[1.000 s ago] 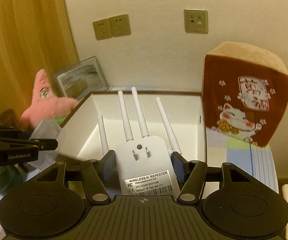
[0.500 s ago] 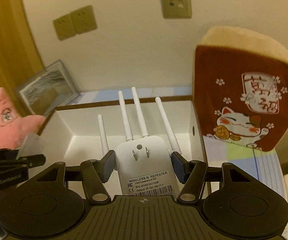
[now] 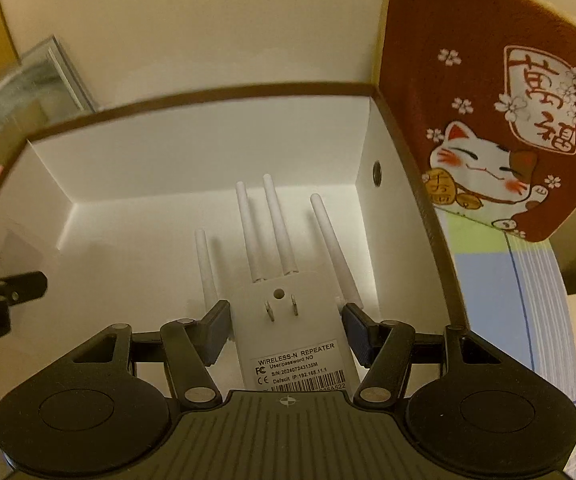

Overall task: Organize rigid objects
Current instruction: 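Carry the repeater with the right tool while the left tool carries the case into the box, then open the right tool over the box floor while the left tool releases the case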

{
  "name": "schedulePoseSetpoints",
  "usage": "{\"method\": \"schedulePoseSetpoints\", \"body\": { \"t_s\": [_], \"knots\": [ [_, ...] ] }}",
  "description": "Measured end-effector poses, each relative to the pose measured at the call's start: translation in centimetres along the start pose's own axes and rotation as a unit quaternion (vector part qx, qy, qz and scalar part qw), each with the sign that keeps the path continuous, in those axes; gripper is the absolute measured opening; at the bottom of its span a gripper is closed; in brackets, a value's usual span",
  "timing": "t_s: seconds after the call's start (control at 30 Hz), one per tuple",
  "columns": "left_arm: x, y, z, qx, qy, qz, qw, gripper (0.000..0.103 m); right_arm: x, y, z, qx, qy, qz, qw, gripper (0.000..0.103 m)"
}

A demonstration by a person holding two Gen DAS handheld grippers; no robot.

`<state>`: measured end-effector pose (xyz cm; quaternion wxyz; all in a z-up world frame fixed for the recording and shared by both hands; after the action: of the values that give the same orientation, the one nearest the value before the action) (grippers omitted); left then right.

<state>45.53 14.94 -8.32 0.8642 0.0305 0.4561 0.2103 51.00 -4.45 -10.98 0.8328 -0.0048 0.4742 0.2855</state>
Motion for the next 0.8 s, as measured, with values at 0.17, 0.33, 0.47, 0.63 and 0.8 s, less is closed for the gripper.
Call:
{"method": "schedulePoseSetpoints", "body": {
  "t_s": [0.17,0.33,0.47,0.63,0.8],
  "knots": [
    [0.8,0.1,-0.1,0.002,0.006,-0.002,1.0,0.027,0.3,-0.3,0.1,0.001,0.001,-0.001,1.0,0.057],
    [0.9,0.1,0.0,0.001,0.007,-0.003,1.0,0.027,-0.5,0.0,0.4,-0.003,-0.001,0.009,1.0,0.057],
    [0.5,0.0,0.0,0.002,-0.003,-0.002,1.0,0.039,-1.3,0.2,0.5,-0.004,-0.006,0.017,1.0,0.058],
    [-0.4,0.0,0.1,0.005,-0.015,-0.003,0.9999,0.049,-2.1,0.2,0.5,-0.001,-0.011,0.027,1.0,0.058],
    [-1.4,0.3,0.0,0.0,-0.019,-0.006,0.9998,0.049,-3.2,0.6,0.2,-0.003,-0.016,0.036,0.999,0.058]
  ]
}}
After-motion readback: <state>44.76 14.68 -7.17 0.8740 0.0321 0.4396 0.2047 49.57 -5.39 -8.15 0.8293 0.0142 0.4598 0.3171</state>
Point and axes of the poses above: each gripper's, at about its wrist camera, not at the fingertips, and x roughly the way its jaws point, y to its left, z to its top, the point moved 3 cm from there along x, roughly the way its jaws point, and after that the axes turned 13 degrees about z, right-handed, at the moved point
